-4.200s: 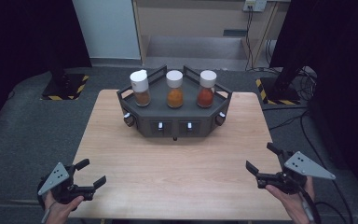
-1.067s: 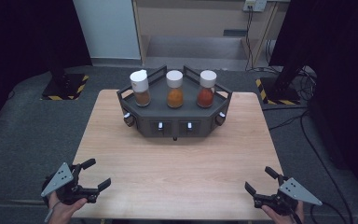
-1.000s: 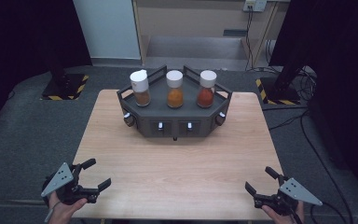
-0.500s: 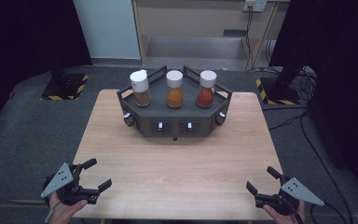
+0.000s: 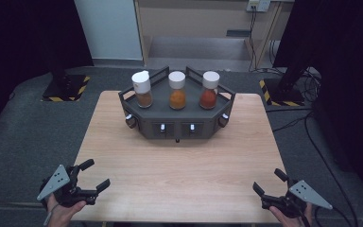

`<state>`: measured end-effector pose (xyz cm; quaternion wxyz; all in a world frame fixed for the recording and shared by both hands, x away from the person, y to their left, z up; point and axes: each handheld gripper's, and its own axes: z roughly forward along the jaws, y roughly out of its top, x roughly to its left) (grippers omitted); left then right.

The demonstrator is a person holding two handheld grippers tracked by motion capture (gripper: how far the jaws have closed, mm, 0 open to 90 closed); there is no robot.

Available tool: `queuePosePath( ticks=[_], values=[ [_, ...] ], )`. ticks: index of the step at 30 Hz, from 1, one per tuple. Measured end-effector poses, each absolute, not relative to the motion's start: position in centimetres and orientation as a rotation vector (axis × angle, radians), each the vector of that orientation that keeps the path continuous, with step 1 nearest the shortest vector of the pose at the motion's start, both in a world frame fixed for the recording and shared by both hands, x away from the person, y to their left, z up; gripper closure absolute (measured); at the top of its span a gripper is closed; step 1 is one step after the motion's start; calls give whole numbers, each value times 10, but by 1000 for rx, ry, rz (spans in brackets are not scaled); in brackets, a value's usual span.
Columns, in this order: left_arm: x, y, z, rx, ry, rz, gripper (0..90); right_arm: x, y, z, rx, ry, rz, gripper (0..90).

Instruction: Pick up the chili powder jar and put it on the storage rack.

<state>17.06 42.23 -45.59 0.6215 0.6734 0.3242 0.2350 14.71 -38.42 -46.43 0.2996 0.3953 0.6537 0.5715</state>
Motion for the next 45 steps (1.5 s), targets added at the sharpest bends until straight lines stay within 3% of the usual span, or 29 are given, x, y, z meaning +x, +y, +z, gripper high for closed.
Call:
queuePosePath(
  ticks=[45],
  values=[
    [164,430,-457,1524,787,568,8,145,-387,-466,1056,1719,1532,19]
  ],
)
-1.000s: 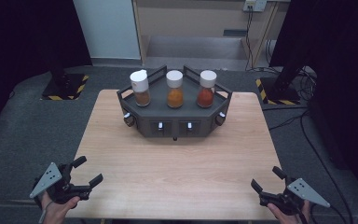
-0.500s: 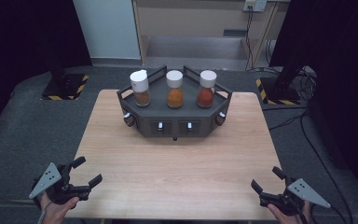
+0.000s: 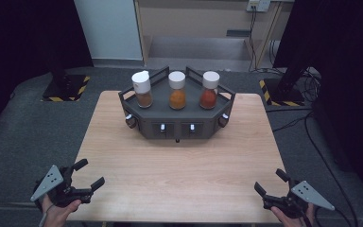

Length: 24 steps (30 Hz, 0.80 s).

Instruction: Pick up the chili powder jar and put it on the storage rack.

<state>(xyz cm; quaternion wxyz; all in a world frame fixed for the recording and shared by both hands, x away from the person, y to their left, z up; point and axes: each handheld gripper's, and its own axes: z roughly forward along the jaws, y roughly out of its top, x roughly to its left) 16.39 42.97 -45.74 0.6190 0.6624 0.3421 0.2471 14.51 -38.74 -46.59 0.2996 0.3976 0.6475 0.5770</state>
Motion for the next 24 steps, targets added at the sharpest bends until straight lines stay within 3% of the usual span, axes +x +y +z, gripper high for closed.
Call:
queuePosePath(
  ticks=[24],
  values=[
    [166,428,-457,1532,771,559,7,145,-387,-466,1044,1724,1533,20]
  ],
)
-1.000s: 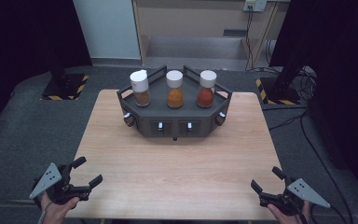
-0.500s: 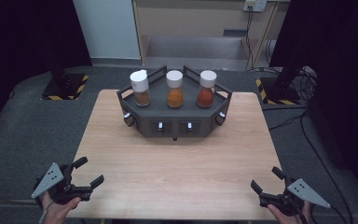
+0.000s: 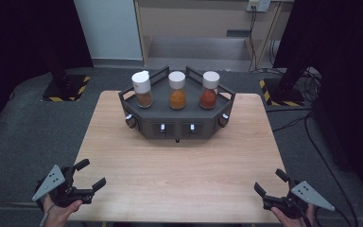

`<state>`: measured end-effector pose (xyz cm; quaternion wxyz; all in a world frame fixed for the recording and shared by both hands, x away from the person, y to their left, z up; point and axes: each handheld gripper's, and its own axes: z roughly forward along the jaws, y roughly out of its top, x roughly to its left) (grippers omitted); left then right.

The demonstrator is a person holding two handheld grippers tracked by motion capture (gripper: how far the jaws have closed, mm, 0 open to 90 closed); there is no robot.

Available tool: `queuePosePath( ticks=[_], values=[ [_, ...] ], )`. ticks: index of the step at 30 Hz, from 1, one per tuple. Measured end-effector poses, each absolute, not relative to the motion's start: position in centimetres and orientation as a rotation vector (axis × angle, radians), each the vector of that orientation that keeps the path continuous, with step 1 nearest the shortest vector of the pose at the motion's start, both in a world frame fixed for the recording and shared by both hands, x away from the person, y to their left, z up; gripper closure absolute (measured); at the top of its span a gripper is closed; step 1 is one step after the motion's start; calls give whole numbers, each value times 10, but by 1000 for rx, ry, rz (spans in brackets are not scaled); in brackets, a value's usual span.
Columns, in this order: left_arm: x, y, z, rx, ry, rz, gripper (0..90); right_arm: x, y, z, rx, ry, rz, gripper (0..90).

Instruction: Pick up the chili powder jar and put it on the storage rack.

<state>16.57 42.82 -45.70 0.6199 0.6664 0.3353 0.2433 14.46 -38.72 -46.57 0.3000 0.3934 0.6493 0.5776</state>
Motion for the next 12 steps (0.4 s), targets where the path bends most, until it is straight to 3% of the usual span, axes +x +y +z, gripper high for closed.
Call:
queuePosePath(
  ticks=[12],
  values=[
    [166,427,-456,1542,764,561,7,146,-387,-466,1043,1729,1535,20]
  ],
)
